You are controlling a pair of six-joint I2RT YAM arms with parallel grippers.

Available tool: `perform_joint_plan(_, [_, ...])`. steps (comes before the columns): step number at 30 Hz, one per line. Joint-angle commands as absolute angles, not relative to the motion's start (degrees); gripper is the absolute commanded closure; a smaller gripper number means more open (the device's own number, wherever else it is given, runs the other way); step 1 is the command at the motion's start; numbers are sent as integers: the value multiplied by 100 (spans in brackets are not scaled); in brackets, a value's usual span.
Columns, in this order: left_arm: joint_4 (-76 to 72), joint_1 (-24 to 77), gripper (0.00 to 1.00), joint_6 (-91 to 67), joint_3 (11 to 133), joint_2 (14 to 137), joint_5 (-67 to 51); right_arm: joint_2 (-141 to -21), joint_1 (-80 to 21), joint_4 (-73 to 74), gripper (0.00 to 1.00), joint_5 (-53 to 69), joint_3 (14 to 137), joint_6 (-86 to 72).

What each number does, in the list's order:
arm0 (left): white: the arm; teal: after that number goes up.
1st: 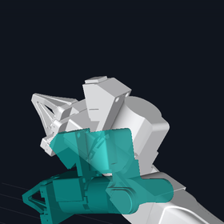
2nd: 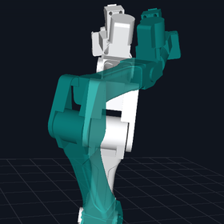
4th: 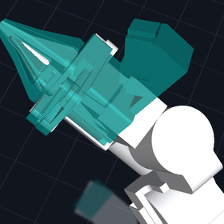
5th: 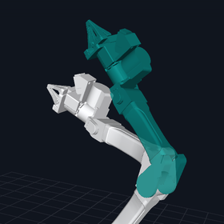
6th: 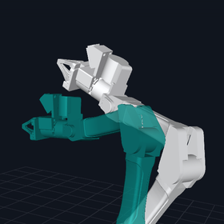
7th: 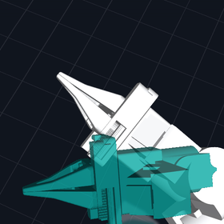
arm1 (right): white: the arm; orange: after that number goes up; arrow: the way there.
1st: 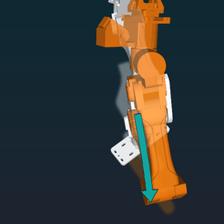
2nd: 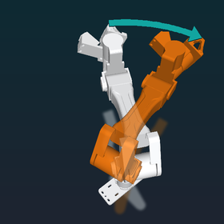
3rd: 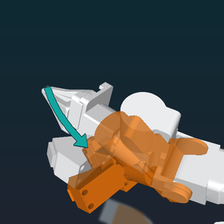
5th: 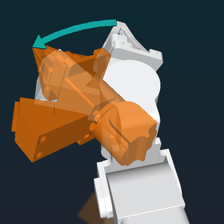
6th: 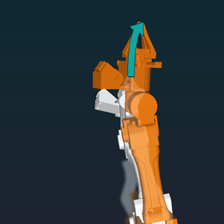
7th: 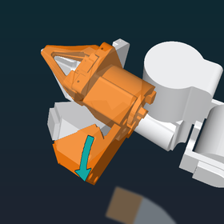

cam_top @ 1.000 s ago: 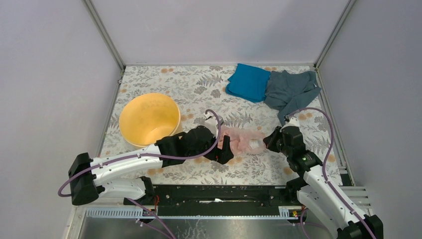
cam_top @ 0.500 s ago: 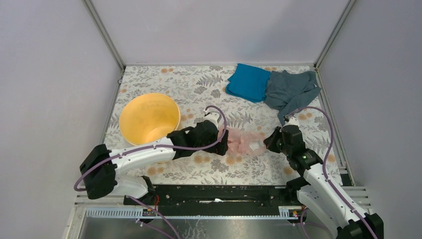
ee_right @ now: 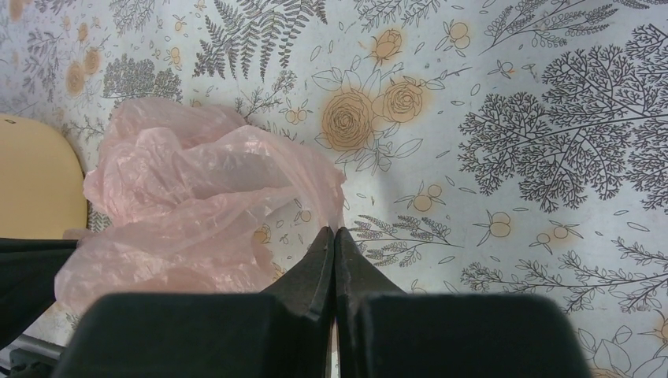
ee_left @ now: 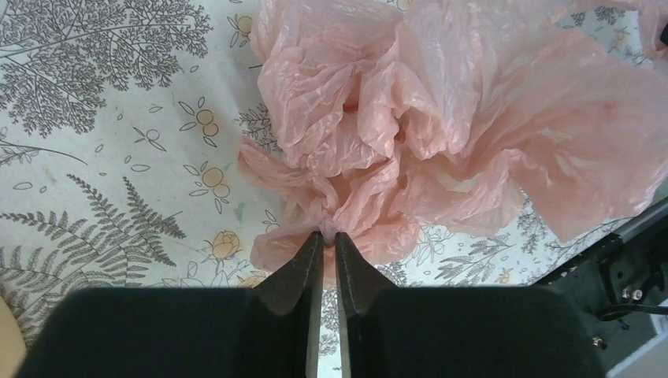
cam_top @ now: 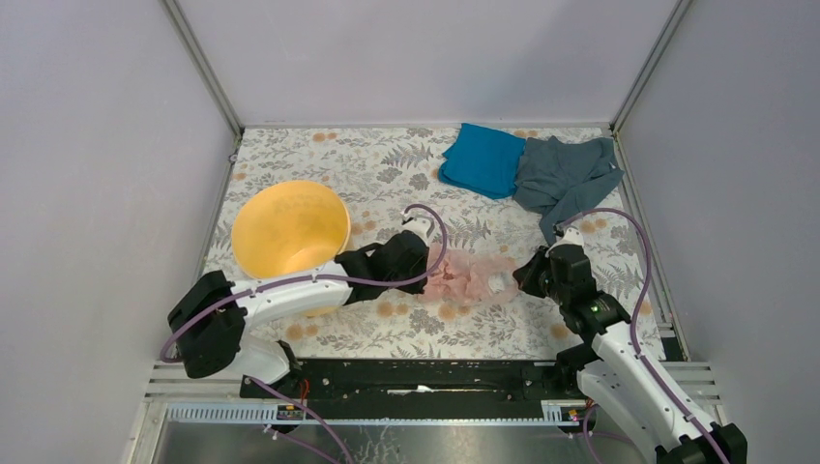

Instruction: Put the trash bags into the trash bin

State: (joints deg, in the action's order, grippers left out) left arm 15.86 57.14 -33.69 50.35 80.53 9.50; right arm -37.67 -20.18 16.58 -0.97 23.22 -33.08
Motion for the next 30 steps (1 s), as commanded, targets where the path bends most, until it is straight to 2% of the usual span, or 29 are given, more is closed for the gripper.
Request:
perform_joint_plan(1, [1322,5695,95,-3257,5270,8112,991,-3701,-1996,1685,100,-179,2529,-3243])
perform_joint_plan(2, [1347,5700,100,-3248,5284,8106,993,-3707,-1998,1681,100,-189,2534,-3248])
perform_joint_plan(6, [1795,5700,100,-2990,5641,8028,1210,-3758,-2003,1674,100,-330,2622,-3232])
perform_joint_plan(9, [2524,5700,100,-2588,6404,7853,1903,-3997,-1992,1769,100,-541,3045,-3106])
perform_joint_plan(13, [3053,5704,100,-1386,8087,7503,2713,-4632,-1995,2377,100,-716,4669,-2610])
perform_joint_plan(17, [2618,5892,100,-836,9056,7020,2098,-4959,-2004,3177,100,-58,6571,-2151])
perform_joint_plan(20, [2108,6011,100,-1064,8415,6781,1464,-4513,-2004,2818,100,268,6414,-2388])
perform_joint_plan(22, [2293,6061,100,-1407,7848,7048,1455,-4151,-1995,2215,97,387,5485,-2736])
perform_joint_plan(23, [2574,6072,100,-1633,7685,7342,1549,-4108,-2003,2139,98,483,5018,-2864])
perform_joint_plan(26, [2985,6164,100,-2203,7246,7926,1709,-4486,-2001,3184,100,473,4850,-3055])
perform_joint_plan(30, [1934,6371,100,-2649,6261,7629,1420,-3975,-1999,3601,100,-243,4674,-2967])
